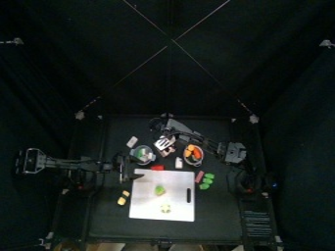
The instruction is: Place cleaver back into holder
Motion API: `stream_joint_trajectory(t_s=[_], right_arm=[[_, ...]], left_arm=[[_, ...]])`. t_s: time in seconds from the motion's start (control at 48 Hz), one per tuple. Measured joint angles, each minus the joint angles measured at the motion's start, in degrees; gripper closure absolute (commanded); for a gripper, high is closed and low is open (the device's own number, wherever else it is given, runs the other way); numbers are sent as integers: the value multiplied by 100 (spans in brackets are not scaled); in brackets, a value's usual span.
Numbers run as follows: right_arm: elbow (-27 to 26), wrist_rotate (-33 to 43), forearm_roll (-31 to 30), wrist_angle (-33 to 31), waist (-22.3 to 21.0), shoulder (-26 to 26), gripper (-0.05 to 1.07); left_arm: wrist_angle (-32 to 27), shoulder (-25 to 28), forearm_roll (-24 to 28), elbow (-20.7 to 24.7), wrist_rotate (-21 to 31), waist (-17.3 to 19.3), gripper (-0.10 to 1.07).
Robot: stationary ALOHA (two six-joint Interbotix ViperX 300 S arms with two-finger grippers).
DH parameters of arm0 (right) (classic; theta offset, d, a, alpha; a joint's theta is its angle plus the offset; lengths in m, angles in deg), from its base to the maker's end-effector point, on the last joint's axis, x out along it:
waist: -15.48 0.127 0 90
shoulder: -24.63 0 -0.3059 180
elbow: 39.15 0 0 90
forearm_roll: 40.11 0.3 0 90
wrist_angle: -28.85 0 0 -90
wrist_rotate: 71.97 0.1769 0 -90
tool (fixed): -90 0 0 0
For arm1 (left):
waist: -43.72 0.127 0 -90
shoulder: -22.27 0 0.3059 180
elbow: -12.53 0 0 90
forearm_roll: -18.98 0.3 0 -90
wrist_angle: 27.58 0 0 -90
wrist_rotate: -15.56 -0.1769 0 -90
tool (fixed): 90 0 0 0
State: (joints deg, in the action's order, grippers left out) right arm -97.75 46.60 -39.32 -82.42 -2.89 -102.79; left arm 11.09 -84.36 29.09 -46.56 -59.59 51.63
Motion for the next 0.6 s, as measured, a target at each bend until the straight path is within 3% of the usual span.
stream_joint_trajectory(t_s=[0.146,0.375,0.5,0.604], right_arm=[[492,9,-255,0,123,466,15],[1758,202,-800,79,563,1406,15],[2417,501,-1169,264,835,1942,15],[2962,782,-1134,598,1037,2303,15]], left_arm=[[0,9,-9,-26,-9,-26,-4],[0,0,-9,-35,0,-26,-4],[0,9,-9,-26,0,-26,-4],[0,0,0,-35,-9,-26,-4]])
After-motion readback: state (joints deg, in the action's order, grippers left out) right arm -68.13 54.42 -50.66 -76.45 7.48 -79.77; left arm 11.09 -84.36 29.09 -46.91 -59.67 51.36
